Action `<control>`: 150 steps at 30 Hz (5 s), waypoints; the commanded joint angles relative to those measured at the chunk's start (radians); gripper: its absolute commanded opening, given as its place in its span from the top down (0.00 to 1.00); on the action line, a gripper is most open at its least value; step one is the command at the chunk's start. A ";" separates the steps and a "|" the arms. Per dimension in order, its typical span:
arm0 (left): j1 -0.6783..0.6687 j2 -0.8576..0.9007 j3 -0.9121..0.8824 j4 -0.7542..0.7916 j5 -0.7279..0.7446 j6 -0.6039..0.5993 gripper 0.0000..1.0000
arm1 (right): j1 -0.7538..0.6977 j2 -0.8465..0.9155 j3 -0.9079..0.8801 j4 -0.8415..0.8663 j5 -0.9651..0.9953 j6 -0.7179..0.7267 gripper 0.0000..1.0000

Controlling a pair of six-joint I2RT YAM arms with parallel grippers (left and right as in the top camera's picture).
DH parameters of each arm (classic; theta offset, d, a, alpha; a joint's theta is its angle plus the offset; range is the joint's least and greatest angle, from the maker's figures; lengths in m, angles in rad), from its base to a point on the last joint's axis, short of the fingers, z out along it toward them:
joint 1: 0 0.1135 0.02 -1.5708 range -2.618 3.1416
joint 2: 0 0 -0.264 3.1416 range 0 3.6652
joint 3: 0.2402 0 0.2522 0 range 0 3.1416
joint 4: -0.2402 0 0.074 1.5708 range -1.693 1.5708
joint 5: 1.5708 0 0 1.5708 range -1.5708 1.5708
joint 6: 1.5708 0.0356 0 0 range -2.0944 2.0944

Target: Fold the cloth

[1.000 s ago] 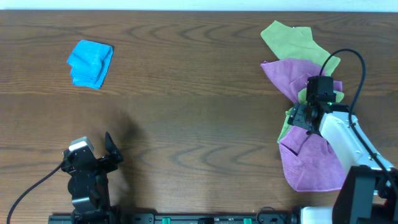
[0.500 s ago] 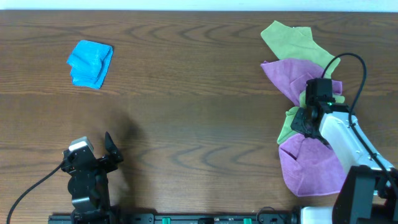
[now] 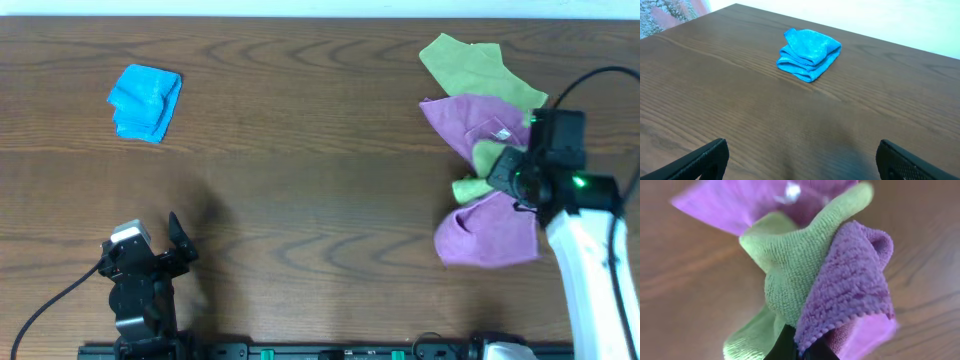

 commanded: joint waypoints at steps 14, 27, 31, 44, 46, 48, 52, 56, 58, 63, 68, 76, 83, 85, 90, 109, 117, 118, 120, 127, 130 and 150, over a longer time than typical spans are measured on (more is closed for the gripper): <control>0.006 -0.001 -0.022 -0.008 0.002 0.018 0.05 | -0.004 -0.203 0.029 -0.012 -0.113 -0.010 0.99; 0.006 -0.001 -0.022 -0.008 0.002 0.018 0.05 | -0.004 -0.173 0.023 -0.024 -0.127 -0.023 0.82; 0.006 -0.001 -0.022 -0.008 0.002 0.018 0.05 | 0.007 -0.093 0.005 -0.024 -0.195 -0.101 0.53; 0.006 -0.001 -0.022 -0.008 0.002 0.018 0.05 | 0.090 0.323 -0.007 -0.012 -0.222 -0.242 0.56; 0.006 -0.001 -0.022 -0.008 0.002 0.018 0.05 | 0.090 0.358 -0.007 -0.011 -0.177 -0.242 0.56; 0.006 -0.001 -0.022 -0.008 0.002 0.018 0.05 | 0.090 0.379 -0.007 -0.011 -0.145 -0.242 0.56; 0.006 -0.001 -0.022 -0.008 0.002 0.018 0.04 | 0.090 0.406 -0.007 -0.001 -0.123 -0.242 0.57; 0.006 -0.001 -0.022 -0.008 0.002 0.018 0.05 | 0.090 0.432 -0.007 0.003 -0.123 -0.241 0.99; 0.006 -0.001 -0.022 -0.008 0.002 0.018 0.05 | 0.090 0.436 -0.007 -0.002 -0.124 -0.228 0.99; 0.006 -0.001 -0.022 -0.008 0.002 0.018 0.05 | 0.092 0.410 0.006 -0.029 -0.156 -0.223 0.99; 0.006 -0.001 -0.022 -0.008 0.002 0.018 0.05 | 0.093 0.288 0.113 -0.122 -0.157 -0.222 0.99; 0.006 -0.001 -0.022 -0.008 0.002 0.018 0.05 | 0.095 0.064 0.441 -0.269 -0.180 -0.182 0.99; 0.006 -0.001 -0.022 -0.008 0.002 0.018 0.05 | 0.187 -0.016 0.579 -0.253 -0.386 -0.180 0.99; 0.006 -0.001 -0.022 -0.008 0.002 0.018 0.05 | 0.236 -0.014 0.584 -0.224 -0.473 -0.180 0.98; 0.006 -0.001 -0.022 -0.008 0.002 0.018 0.05 | 0.405 0.025 0.584 -0.163 -0.550 -0.105 0.98; 0.006 -0.001 -0.022 -0.008 0.002 0.018 0.05 | 0.723 0.245 0.583 -0.088 -0.323 -0.122 0.98; 0.006 -0.001 -0.022 -0.008 0.002 0.018 0.05 | 0.633 0.385 0.583 -0.277 -0.113 -0.193 0.01; 0.006 -0.001 -0.022 -0.008 0.002 0.018 0.05 | 0.628 0.399 0.582 -0.296 -0.074 -0.192 0.01; 0.006 -0.001 -0.022 -0.008 0.002 0.018 0.04 | 0.612 0.436 0.575 -0.331 -0.021 -0.193 0.01; 0.006 -0.001 -0.022 -0.008 0.002 0.018 0.05 | 0.537 0.576 0.512 -0.337 -0.027 -0.193 0.98; 0.006 -0.001 -0.022 -0.008 0.002 0.018 0.05 | 0.509 0.635 0.484 -0.315 -0.042 -0.193 0.99; 0.006 -0.001 -0.022 -0.008 0.002 0.018 0.05 | 0.160 0.732 0.226 -0.182 -0.092 -0.208 0.99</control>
